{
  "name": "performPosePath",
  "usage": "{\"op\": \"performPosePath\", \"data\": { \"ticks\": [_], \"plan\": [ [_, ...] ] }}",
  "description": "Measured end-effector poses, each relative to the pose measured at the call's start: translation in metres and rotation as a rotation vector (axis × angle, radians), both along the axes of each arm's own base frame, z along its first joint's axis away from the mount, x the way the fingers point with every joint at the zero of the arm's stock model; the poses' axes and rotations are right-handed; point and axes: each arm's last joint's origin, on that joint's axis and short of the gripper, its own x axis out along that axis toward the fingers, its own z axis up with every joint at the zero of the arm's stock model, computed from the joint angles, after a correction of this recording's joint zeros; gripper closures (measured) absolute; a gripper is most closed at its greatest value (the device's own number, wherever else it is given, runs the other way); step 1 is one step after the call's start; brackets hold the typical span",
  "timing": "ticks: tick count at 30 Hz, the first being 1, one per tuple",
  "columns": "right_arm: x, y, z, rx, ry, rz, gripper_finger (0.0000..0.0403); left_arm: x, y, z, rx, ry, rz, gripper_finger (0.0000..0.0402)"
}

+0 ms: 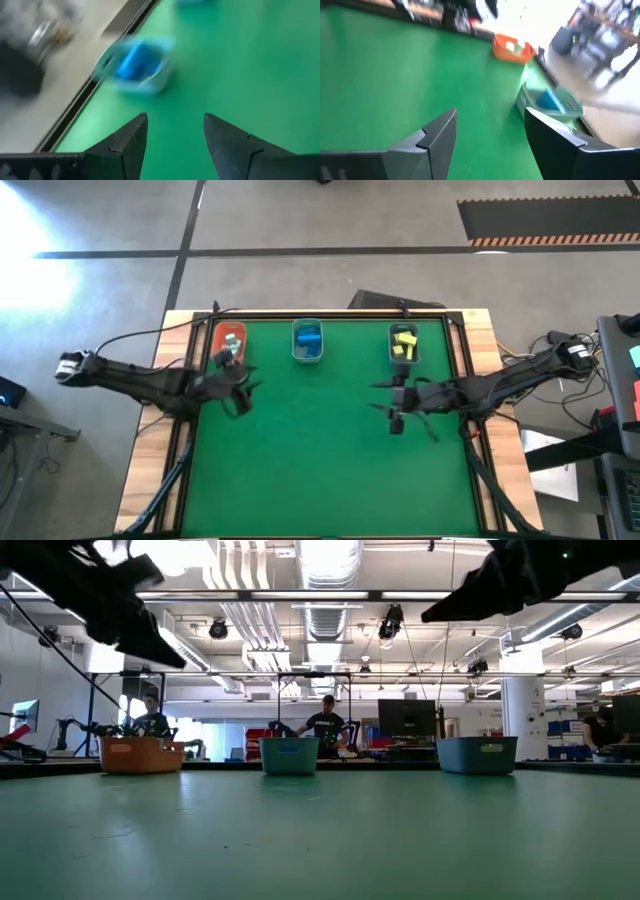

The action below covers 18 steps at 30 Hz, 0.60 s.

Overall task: Sort & place blocks by color
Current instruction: Return to Home Position

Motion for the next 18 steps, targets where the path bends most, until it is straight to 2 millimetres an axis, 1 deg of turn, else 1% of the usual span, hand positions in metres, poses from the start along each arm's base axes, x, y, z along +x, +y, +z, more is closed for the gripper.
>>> {"op": "performPosePath", "data": {
  "ticks": [3, 5, 7, 12, 18],
  "plan": [
    [-0.015, -0.006, -0.001, -0.015, -0.087, 0.016, 0.0184, -0.006, -0.013, -0.002, 0.042, -0.099, -0.182, 0.0234],
    [-0.025, -0.010, -0.001, -0.021, -0.123, 0.010, 0.0184, -0.012, -0.017, -0.007, 0.047, -0.163, -0.270, 0.0249],
    [-0.034, -0.014, 0.000, -0.020, -0.155, 0.002, 0.0184, -0.018, -0.017, -0.014, 0.049, -0.216, -0.323, 0.0270],
    [-0.057, -0.021, 0.000, -0.021, -0.239, -0.006, 0.0184, -0.035, -0.013, -0.033, 0.051, -0.295, -0.345, 0.0331],
    [-0.082, -0.027, -0.005, -0.024, -0.336, -0.020, 0.0184, -0.055, -0.009, -0.037, 0.079, -0.460, -0.358, 0.0393]
  ]
}}
